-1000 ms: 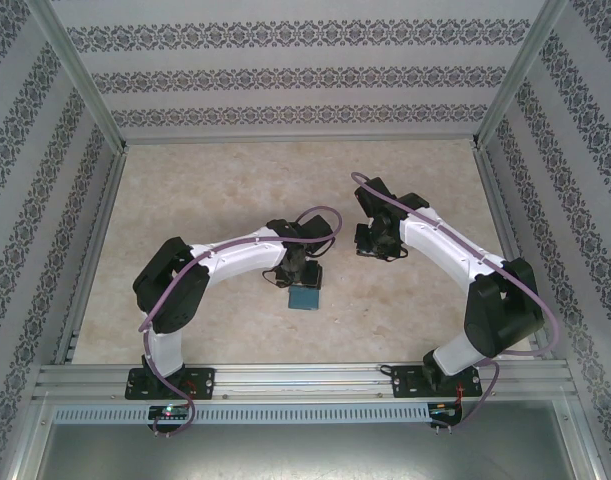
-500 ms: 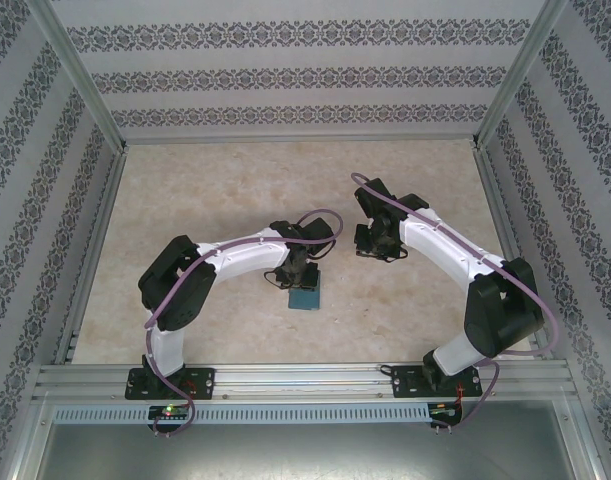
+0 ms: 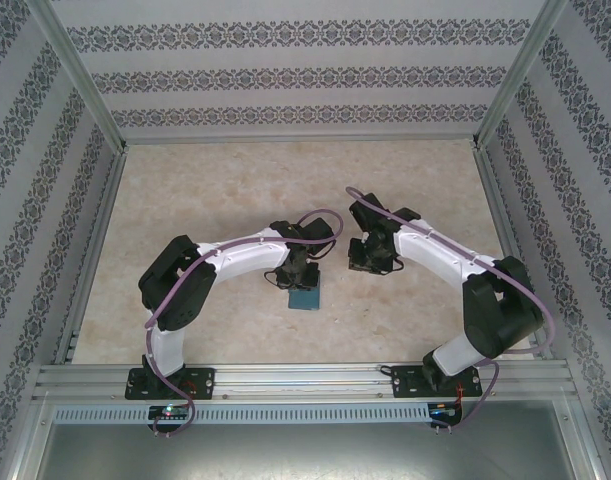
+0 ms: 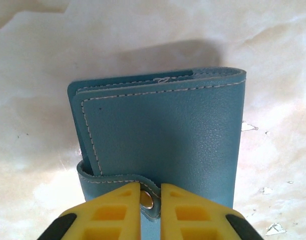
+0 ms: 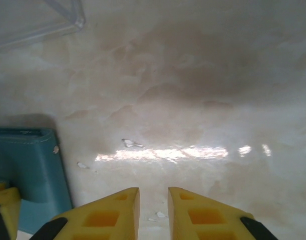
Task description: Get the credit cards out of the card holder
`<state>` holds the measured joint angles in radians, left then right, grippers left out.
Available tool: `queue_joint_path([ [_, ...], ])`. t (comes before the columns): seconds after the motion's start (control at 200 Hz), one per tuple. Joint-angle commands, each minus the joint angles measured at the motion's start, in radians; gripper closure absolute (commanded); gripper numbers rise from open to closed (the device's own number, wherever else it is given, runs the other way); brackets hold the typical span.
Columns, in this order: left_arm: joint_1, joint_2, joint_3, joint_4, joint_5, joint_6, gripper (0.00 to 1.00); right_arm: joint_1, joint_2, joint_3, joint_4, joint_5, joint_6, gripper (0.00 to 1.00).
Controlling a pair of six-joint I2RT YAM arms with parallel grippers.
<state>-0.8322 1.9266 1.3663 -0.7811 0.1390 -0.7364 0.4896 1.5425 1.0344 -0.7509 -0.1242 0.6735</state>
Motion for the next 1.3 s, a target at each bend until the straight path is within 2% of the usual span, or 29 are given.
queue_joint_path([
  [0.0,-0.013,-0.035,-0.014,0.018,0.021,0.013,0.9,0.016,-0.001,-0.025,0.064,-0.062,0.038,0.77],
  [0.38,-0.002,-0.145,-0.063,0.071,0.034,0.001,0.96,0.059,0.066,-0.042,0.192,-0.209,0.072,0.71],
  [0.585,0.011,-0.159,-0.102,0.112,0.065,-0.012,0.96,0.082,0.085,-0.049,0.222,-0.236,0.088,0.67],
  [0.774,0.015,-0.151,-0.123,0.134,0.076,-0.018,0.96,0.084,0.015,-0.099,0.244,-0.182,0.116,0.63],
  [1.029,0.021,-0.145,-0.127,0.156,0.092,-0.013,0.96,0.087,-0.004,-0.209,0.435,-0.318,0.163,0.56],
  [1.294,0.021,-0.127,-0.127,0.16,0.098,-0.003,0.97,0.087,-0.096,-0.297,0.497,-0.276,0.186,0.56],
])
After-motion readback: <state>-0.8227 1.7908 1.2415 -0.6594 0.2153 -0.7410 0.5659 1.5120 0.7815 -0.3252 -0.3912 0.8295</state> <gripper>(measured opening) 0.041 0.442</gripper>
